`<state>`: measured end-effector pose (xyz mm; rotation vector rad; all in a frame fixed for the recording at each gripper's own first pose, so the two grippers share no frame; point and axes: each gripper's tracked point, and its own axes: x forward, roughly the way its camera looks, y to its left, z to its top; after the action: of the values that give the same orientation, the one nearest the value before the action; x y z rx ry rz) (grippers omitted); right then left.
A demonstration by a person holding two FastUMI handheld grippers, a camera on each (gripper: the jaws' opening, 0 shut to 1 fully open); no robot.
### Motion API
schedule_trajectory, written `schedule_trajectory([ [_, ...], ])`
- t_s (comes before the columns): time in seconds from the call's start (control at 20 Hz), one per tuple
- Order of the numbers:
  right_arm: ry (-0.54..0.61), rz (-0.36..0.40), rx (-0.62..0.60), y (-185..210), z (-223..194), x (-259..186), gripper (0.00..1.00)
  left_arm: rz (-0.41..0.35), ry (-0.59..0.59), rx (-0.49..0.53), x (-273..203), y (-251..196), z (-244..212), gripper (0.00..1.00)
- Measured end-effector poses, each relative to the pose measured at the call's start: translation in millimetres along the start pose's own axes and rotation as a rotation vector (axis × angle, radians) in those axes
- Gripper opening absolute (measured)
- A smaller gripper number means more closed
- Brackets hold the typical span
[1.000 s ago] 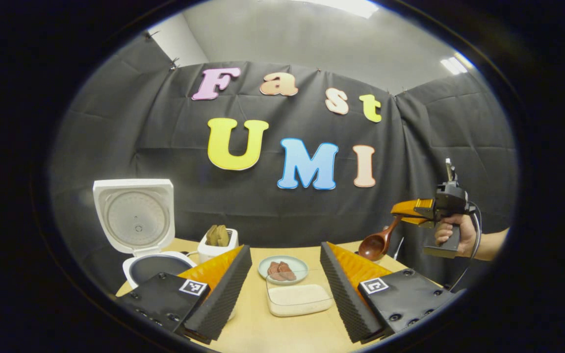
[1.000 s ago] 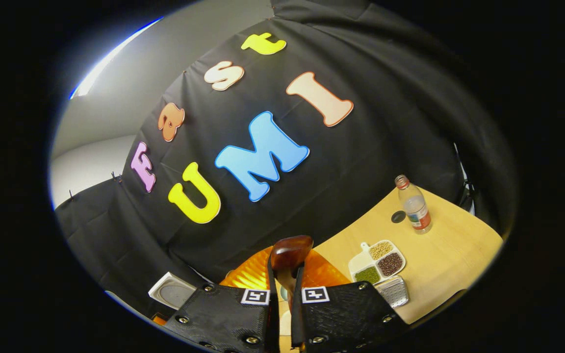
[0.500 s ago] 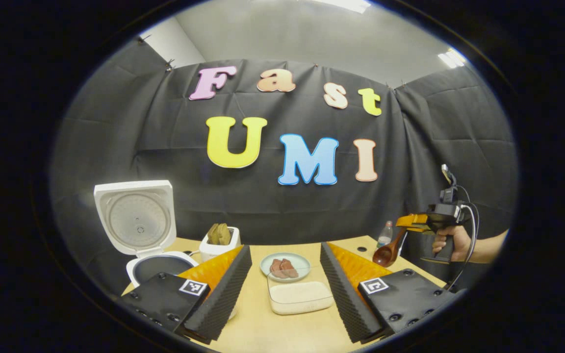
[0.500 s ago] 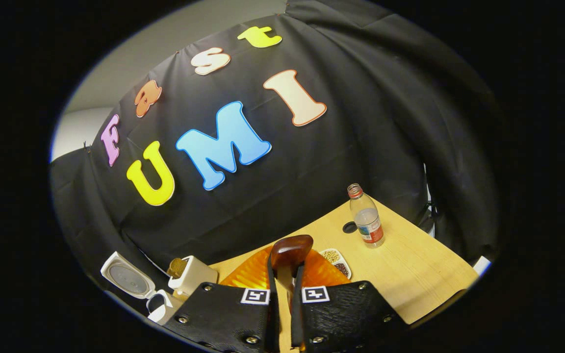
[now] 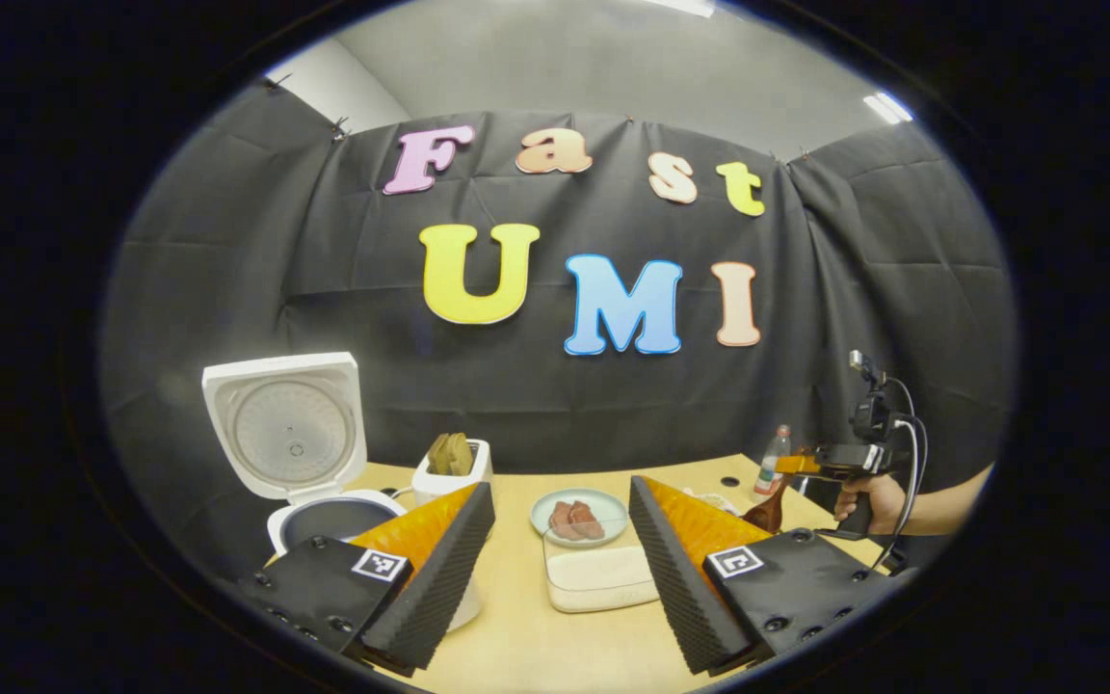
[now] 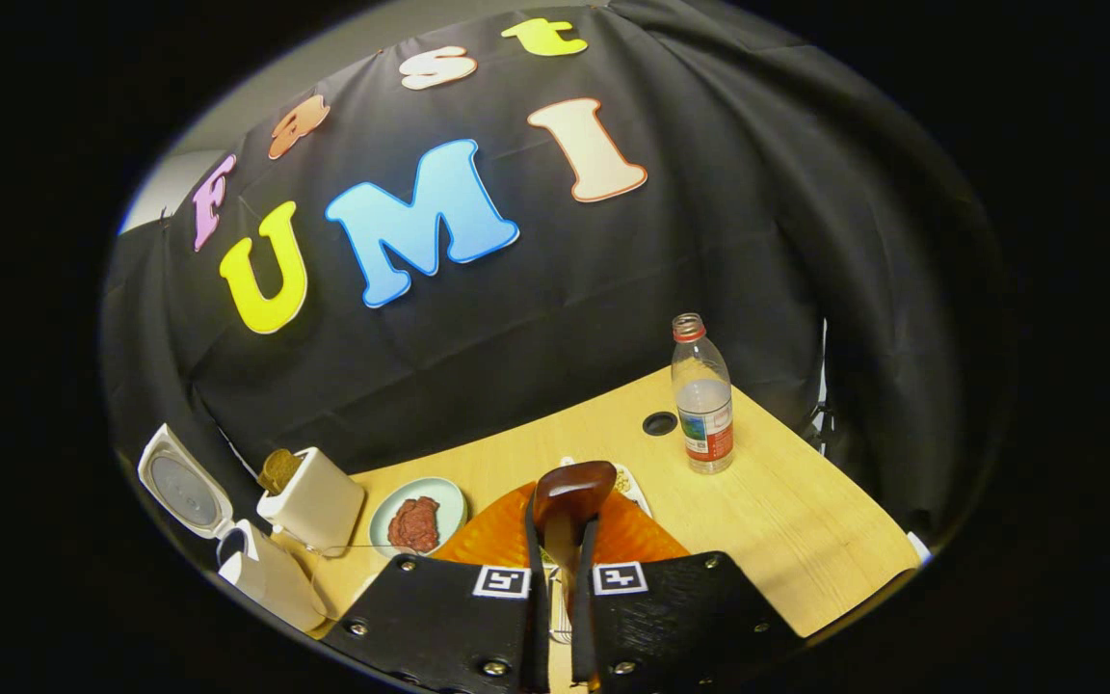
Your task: Close the left gripper, press the button to open the rice cooker; take a wooden spoon from the chopstick holder with the right hand, scoop a spoonful of rice and pour it into the rice cooker, then put the wooden spoon back into the chopstick holder.
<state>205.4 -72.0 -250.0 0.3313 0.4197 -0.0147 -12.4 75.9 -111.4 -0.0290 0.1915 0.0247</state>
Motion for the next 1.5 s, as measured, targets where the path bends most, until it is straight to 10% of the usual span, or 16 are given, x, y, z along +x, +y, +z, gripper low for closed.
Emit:
schedule_trajectory([
  [0.6,-0.003,0.027,-0.051,2.5,-29.1,10.5,0.2,-0.011,0.032,0.019,5.0,-12.3,-5.1,0.98],
  [0.75,-0.021,-0.005,-0.146,-12.0,-20.1,-3.2,0.97,-0.044,0.026,0.017,11.1,-22.2,-3.3,0.98],
  [1.05,-0.147,-0.066,-0.203,-25.3,22.1,-64.0,0.98,-0.095,-0.014,0.012,22.7,-28.9,11.0,0.96],
  [1.5,-0.274,0.067,-0.3,43.6,72.4,-139.7,0.98,0.0,-0.049,-0.099,39.6,47.1,60.8,0.96],
])
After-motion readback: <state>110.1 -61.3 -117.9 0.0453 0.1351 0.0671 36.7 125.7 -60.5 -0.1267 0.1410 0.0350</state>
